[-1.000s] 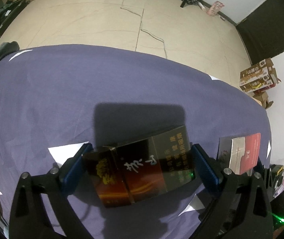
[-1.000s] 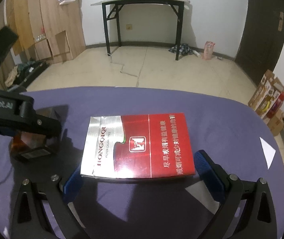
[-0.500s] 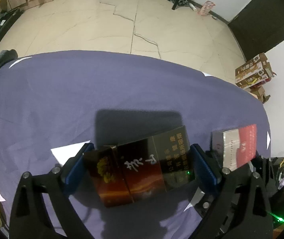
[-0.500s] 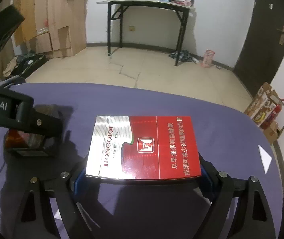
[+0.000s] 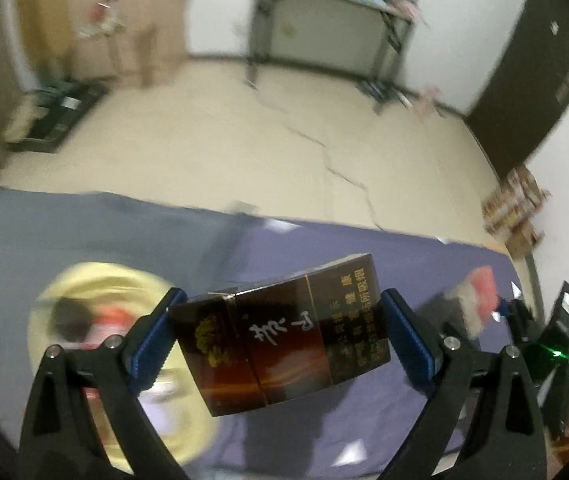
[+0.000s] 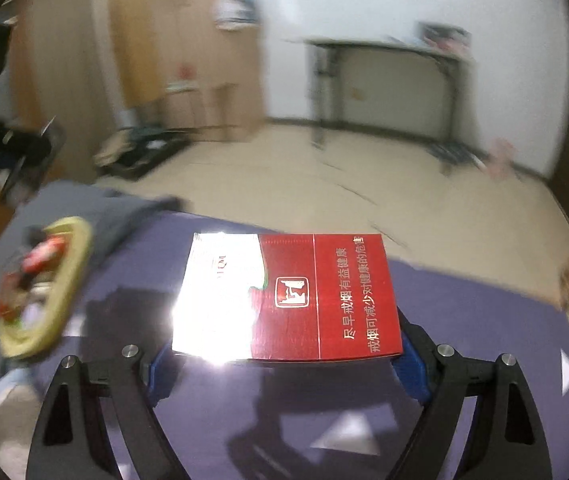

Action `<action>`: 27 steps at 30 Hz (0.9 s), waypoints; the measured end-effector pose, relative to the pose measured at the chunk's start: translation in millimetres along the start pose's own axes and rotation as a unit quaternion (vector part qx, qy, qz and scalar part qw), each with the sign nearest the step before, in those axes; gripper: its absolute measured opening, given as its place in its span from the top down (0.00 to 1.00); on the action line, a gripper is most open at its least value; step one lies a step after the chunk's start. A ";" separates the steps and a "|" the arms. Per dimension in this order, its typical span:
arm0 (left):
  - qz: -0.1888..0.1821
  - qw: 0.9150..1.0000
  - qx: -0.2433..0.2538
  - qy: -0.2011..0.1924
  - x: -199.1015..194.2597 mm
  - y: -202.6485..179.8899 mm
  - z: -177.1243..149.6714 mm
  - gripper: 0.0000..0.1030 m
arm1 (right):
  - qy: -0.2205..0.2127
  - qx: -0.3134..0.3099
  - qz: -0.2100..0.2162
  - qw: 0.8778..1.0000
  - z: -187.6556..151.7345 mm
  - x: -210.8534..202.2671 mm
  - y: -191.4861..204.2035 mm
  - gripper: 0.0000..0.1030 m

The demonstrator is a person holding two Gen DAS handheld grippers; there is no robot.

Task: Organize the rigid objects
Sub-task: 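Place the dark red box in the tray with left tool while right tool places Hongqiqu box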

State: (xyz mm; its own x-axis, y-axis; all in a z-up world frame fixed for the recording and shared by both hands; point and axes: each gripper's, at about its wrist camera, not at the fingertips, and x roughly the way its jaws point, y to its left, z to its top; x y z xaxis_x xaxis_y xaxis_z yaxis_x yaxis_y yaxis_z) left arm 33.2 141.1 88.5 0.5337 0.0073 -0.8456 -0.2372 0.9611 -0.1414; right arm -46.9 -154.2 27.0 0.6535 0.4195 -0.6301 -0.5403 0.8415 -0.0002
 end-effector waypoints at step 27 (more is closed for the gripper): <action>0.065 0.995 -0.037 0.062 55.5 254.5 -88.9 0.07 | 0.168 -0.206 0.129 0.955 34.8 165.2 330.7 0.15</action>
State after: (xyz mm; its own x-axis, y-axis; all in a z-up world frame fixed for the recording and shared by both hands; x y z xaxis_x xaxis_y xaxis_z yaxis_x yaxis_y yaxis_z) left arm -69.7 361.5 -40.2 0.3915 0.0928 -0.9155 -0.3598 0.9311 -0.0595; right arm -99.2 205.2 -50.0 0.3001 0.4036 -0.8643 -0.8691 0.4892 -0.0732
